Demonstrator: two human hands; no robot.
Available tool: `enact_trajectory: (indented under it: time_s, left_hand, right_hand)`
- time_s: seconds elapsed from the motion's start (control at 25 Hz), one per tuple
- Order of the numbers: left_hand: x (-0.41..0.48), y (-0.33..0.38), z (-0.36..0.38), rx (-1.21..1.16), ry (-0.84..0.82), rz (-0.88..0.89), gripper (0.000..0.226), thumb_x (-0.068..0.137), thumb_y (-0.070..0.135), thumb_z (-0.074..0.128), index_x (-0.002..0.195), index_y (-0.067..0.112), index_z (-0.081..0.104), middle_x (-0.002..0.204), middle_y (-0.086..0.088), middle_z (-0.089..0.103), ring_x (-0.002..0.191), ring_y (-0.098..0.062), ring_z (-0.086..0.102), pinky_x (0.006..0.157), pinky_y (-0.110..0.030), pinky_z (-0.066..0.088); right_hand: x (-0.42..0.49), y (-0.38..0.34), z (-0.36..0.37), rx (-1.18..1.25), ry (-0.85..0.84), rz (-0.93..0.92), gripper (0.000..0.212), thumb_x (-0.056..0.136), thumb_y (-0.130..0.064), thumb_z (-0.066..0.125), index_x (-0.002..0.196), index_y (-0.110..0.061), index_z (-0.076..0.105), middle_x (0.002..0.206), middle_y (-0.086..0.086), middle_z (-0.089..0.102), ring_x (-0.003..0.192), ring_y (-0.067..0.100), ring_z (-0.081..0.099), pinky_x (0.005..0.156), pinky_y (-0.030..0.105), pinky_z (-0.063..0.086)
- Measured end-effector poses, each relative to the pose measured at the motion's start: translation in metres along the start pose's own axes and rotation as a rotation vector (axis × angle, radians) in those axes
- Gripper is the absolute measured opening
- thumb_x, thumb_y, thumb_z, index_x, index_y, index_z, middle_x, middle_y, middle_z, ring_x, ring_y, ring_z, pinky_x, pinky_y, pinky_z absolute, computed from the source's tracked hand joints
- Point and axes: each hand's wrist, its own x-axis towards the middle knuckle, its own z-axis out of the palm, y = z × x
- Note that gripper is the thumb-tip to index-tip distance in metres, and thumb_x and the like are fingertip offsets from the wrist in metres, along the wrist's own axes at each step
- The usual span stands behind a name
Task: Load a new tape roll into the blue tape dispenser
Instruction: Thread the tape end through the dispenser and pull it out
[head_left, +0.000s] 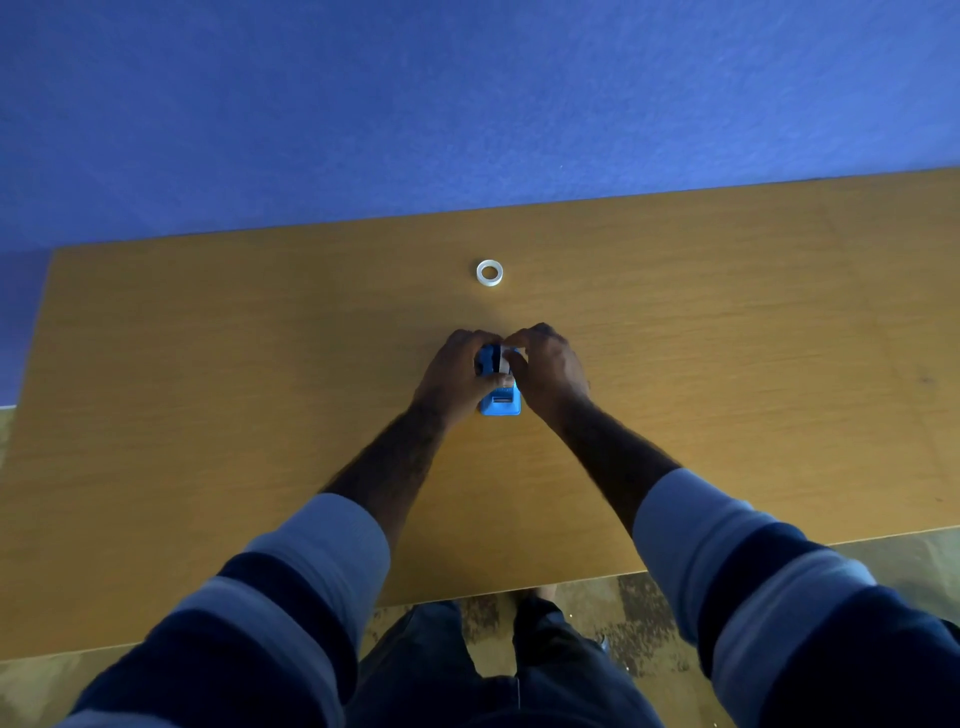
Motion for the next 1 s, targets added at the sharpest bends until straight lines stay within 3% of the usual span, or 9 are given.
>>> enact_trajectory:
  time_s: [0.12,0.2,0.36,0.52,0.64,0.8,1.0]
  left_hand:
    - [-0.004,-0.001,0.001,-0.022,0.015,-0.013,0.059,0.073,0.021,0.085,0.127,0.023,0.06,0.118,0.007,0.055,0.103,-0.013,0.063,0.091,-0.036,0.057]
    - [-0.006,-0.001,0.002,0.011,0.035,0.003,0.052,0.075,0.018,0.082,0.122,0.024,0.061,0.119,0.004,0.056,0.102,-0.012,0.063,0.09,-0.037,0.058]
    - [-0.006,0.0,0.001,0.038,0.029,0.01,0.042,0.079,0.022,0.079,0.117,0.023,0.063,0.117,0.002,0.057,0.099,-0.013,0.063,0.088,-0.039,0.058]
    - [-0.003,-0.001,-0.001,0.031,0.0,-0.004,0.043,0.079,0.024,0.079,0.12,0.023,0.064,0.117,0.002,0.057,0.101,-0.014,0.062,0.092,-0.042,0.056]
    - [-0.004,-0.001,-0.001,0.006,-0.001,0.011,0.048,0.079,0.02,0.08,0.124,0.022,0.063,0.121,0.001,0.057,0.104,-0.015,0.063,0.093,-0.042,0.057]
    - [-0.007,0.0,0.001,0.015,0.02,0.022,0.058,0.076,0.016,0.082,0.127,0.027,0.058,0.126,0.005,0.054,0.107,-0.01,0.061,0.093,-0.038,0.057]
    - [-0.008,0.001,0.003,0.04,0.055,0.024,0.043,0.08,0.019,0.079,0.118,0.027,0.06,0.119,0.008,0.055,0.102,-0.009,0.062,0.089,-0.033,0.057]
  right_hand:
    - [0.01,-0.003,-0.001,0.014,0.006,0.026,0.009,0.093,-0.011,0.062,0.098,-0.009,0.069,0.095,0.003,0.061,0.083,0.022,0.062,0.057,0.025,0.042]
    - [0.015,-0.005,-0.002,-0.006,-0.014,0.029,0.009,0.093,-0.011,0.061,0.095,-0.008,0.069,0.093,0.004,0.062,0.08,0.022,0.062,0.055,0.024,0.039]
    - [0.015,-0.004,-0.002,-0.051,-0.038,0.007,0.014,0.095,-0.013,0.059,0.101,-0.007,0.07,0.102,0.008,0.065,0.085,0.02,0.06,0.063,0.027,0.043]
    - [-0.007,0.0,-0.001,-0.034,-0.011,-0.058,0.021,0.097,-0.016,0.059,0.113,-0.009,0.07,0.114,0.01,0.065,0.101,0.024,0.06,0.076,0.038,0.055]
    - [-0.017,0.002,0.001,-0.025,0.006,-0.074,0.027,0.096,-0.016,0.063,0.122,-0.012,0.068,0.118,0.009,0.064,0.106,0.022,0.06,0.082,0.038,0.056]
    - [-0.004,0.0,0.001,-0.001,-0.022,-0.008,0.023,0.096,-0.019,0.063,0.116,-0.011,0.072,0.111,0.008,0.063,0.095,0.019,0.057,0.071,0.03,0.047]
    - [0.011,0.001,0.0,-0.047,-0.026,0.012,0.015,0.095,-0.017,0.063,0.103,-0.01,0.073,0.099,0.005,0.065,0.08,0.017,0.06,0.055,0.023,0.039]
